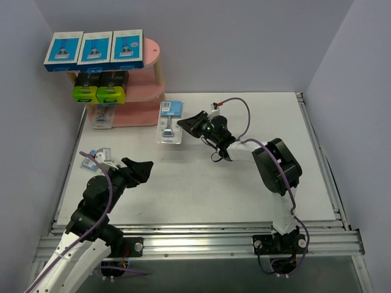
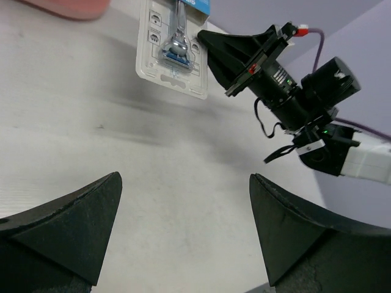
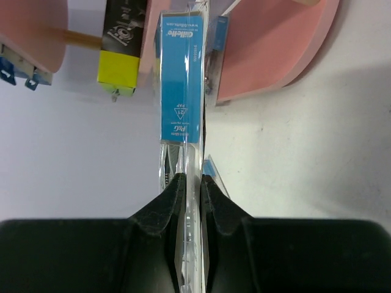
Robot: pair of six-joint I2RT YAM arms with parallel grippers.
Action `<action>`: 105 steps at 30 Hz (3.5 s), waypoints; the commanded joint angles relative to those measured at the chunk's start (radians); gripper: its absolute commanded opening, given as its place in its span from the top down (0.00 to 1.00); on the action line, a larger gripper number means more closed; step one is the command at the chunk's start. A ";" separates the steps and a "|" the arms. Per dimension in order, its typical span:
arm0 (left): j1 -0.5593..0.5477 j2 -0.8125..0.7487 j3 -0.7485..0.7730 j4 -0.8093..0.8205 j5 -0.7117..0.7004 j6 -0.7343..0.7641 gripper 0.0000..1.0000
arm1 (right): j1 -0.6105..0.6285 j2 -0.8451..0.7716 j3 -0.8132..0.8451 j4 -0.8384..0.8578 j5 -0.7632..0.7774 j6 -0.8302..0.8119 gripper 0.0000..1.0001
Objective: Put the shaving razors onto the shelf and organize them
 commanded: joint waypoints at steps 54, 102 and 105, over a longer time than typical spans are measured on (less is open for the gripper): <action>0.003 0.399 -0.364 1.048 -0.028 -0.522 0.49 | 0.288 -0.272 -0.213 0.112 0.364 0.175 1.00; 0.315 0.233 -0.465 0.819 0.015 -0.763 0.98 | 0.088 -0.434 -0.449 0.050 0.190 0.086 0.38; 0.423 0.348 -0.435 0.885 0.102 -0.741 0.98 | 0.072 -0.451 -0.478 0.044 0.153 0.058 0.38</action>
